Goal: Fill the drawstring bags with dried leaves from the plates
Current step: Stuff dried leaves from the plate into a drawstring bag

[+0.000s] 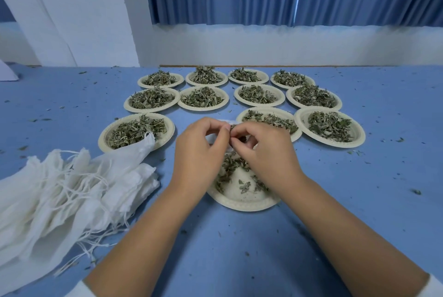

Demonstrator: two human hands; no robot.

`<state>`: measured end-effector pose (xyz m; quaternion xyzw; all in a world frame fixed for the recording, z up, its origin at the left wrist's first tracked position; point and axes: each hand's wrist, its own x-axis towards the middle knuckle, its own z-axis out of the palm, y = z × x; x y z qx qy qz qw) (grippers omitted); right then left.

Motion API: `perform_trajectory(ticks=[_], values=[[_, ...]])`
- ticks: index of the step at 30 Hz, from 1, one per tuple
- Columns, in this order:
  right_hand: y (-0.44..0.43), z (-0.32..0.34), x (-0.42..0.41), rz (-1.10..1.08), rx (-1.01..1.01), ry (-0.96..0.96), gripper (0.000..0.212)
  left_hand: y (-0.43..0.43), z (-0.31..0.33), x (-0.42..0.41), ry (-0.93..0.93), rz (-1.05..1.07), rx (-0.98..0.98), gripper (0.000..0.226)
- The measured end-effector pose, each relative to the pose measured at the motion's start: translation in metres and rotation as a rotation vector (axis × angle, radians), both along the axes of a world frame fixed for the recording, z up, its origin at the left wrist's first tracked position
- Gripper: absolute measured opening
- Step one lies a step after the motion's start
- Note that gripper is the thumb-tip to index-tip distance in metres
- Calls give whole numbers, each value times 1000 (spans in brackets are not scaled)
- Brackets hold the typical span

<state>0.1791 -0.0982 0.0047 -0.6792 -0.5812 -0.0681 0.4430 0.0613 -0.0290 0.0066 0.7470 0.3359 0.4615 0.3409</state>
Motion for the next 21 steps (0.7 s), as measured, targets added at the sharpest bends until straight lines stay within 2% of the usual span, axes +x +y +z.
perform_trajectory(ticks=[3,8,11,17,21], values=[[0,-2,-2,-19,45,-98,8,-1,1,0,20,10,26,10],[-1,0,-3,-39,139,-124,5,0,2,-1,-21,43,-10,11],[0,0,-4,-60,154,-207,12,1,3,-1,-37,43,-48,12],[0,0,-10,-32,-101,-344,38,2,0,-2,0,39,21,16],[3,-3,-10,-18,-255,-390,38,-4,-1,-1,56,17,152,14]])
